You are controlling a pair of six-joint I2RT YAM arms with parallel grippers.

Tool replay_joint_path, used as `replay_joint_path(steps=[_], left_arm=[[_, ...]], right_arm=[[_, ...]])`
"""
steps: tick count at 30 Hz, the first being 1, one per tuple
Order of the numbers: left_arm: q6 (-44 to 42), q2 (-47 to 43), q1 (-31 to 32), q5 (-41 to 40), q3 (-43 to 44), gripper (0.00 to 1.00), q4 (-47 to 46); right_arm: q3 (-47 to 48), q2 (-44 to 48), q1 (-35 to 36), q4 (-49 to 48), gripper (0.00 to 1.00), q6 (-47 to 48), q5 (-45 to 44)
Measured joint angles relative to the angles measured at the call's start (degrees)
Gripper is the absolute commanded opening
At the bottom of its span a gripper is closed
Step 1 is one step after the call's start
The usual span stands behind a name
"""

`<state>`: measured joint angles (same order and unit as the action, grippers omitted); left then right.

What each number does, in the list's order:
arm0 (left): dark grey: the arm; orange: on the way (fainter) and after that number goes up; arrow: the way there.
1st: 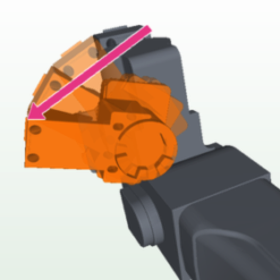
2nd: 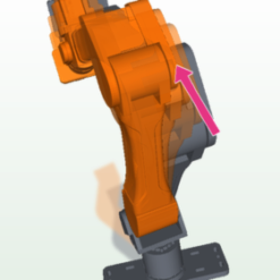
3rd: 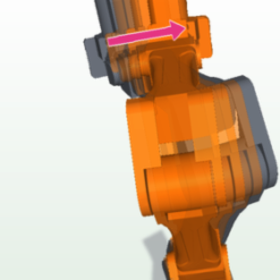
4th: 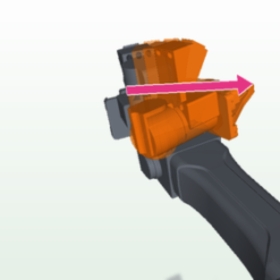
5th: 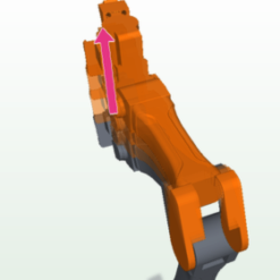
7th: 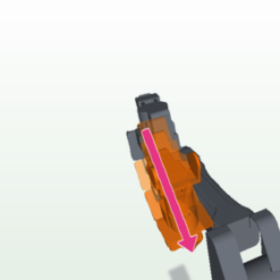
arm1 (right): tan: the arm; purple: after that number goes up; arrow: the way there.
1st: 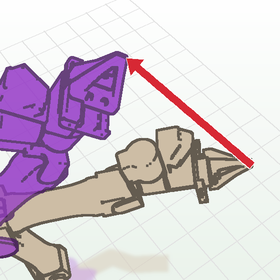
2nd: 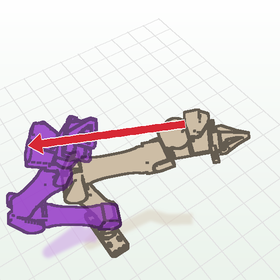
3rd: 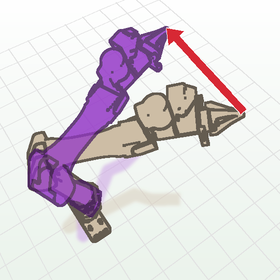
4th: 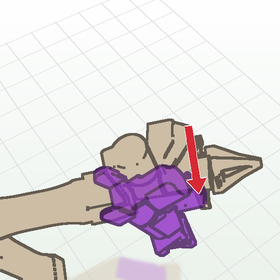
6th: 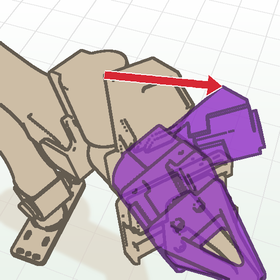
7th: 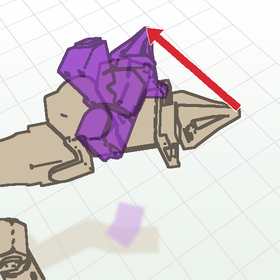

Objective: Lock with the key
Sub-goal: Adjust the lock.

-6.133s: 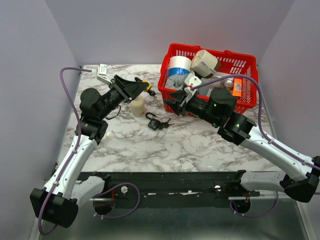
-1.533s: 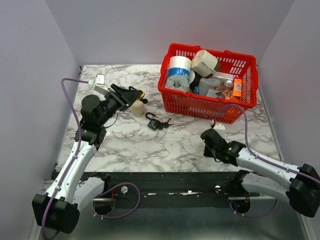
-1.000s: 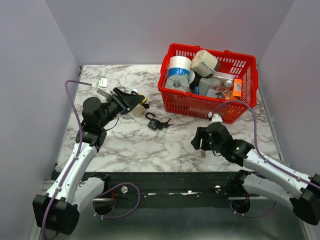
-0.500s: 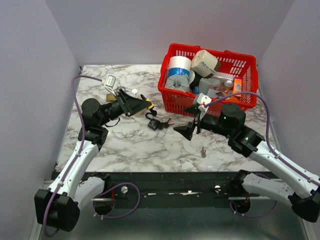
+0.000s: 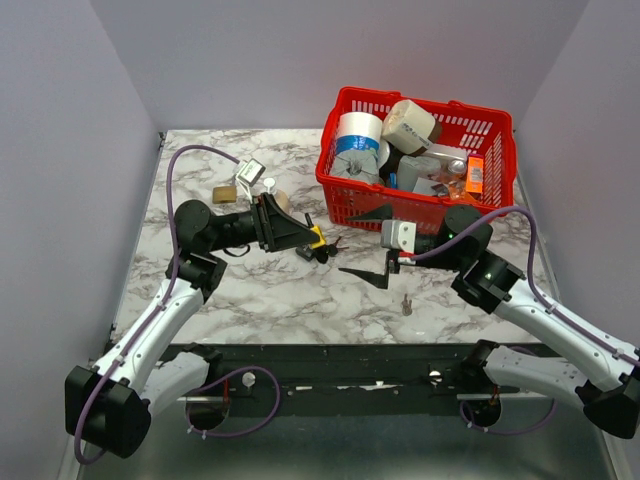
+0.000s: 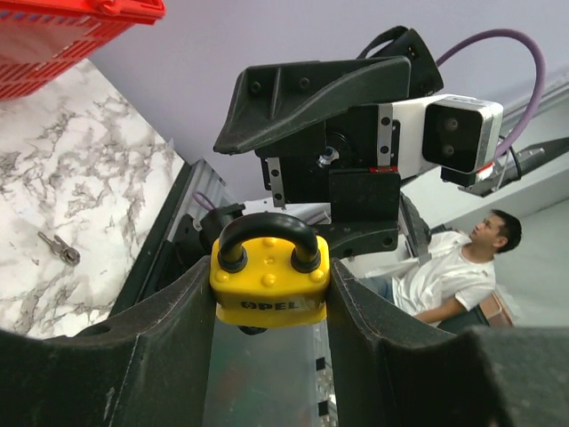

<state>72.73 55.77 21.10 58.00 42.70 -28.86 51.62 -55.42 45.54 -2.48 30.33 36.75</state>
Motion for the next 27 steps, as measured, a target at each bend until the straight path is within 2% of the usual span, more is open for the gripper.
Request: replay_joint_path(steps=[23, 27], left_arm=[[2.0, 1.6, 3.5, 1.7, 0.5, 0.00, -3.1], [2.1, 1.6, 4.1, 2.0, 0.6, 0.00, -3.3]], right_arm=[[2.3, -2.8, 5.3, -1.3, 1.00, 6.8, 0.7], [2.3, -3.2, 5.4, -1.3, 0.96, 7.1, 0.7]])
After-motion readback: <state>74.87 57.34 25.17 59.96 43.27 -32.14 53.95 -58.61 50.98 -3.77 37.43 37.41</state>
